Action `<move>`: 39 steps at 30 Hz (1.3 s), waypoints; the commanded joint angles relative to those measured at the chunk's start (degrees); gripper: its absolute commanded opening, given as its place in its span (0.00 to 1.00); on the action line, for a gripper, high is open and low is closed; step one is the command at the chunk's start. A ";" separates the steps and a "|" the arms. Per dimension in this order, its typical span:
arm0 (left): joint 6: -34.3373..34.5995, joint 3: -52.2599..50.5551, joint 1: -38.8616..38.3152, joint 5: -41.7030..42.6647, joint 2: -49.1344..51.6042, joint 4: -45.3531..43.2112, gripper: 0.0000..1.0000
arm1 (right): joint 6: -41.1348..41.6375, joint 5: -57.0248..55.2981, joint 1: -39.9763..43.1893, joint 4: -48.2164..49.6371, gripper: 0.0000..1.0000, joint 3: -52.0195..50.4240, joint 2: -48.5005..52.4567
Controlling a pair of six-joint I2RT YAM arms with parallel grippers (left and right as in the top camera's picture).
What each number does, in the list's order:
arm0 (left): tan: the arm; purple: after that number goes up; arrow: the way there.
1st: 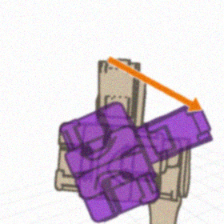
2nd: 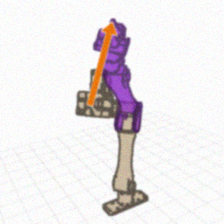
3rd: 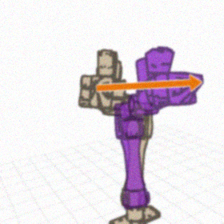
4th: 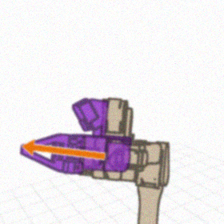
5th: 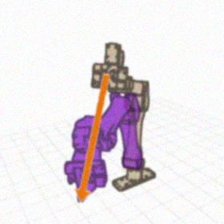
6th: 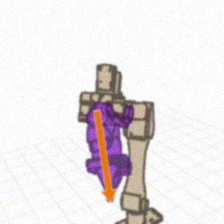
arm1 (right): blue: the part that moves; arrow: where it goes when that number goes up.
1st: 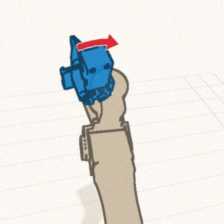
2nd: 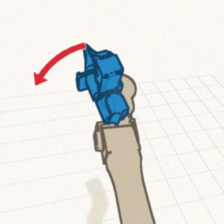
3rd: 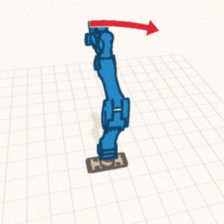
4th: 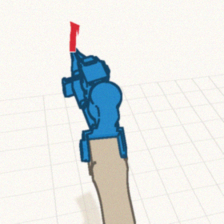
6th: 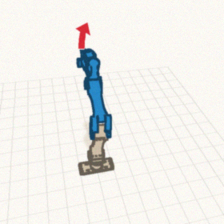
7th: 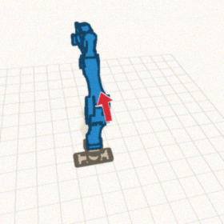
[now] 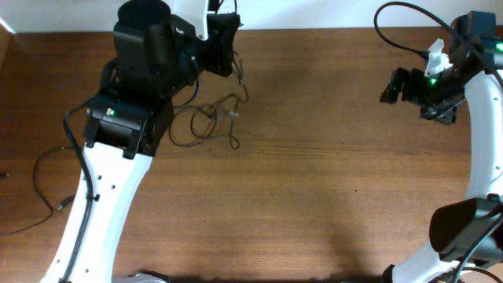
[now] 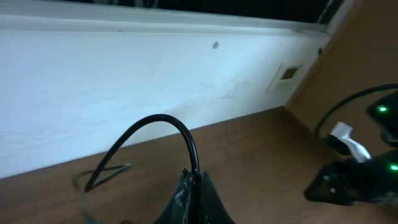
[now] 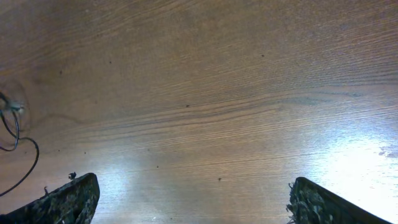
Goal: Untangle cables
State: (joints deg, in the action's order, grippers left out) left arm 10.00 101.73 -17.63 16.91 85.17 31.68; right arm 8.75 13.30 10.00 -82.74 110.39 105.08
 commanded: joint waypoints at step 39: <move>31.63 3.02 1.92 -28.98 3.21 -5.99 0.00 | 7.50 21.88 -20.35 13.18 0.89 -0.42 0.44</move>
State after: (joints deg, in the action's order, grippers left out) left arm 34.83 103.13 -16.03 -6.63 88.51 26.22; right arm 14.20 34.24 -5.63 -71.72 110.32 105.10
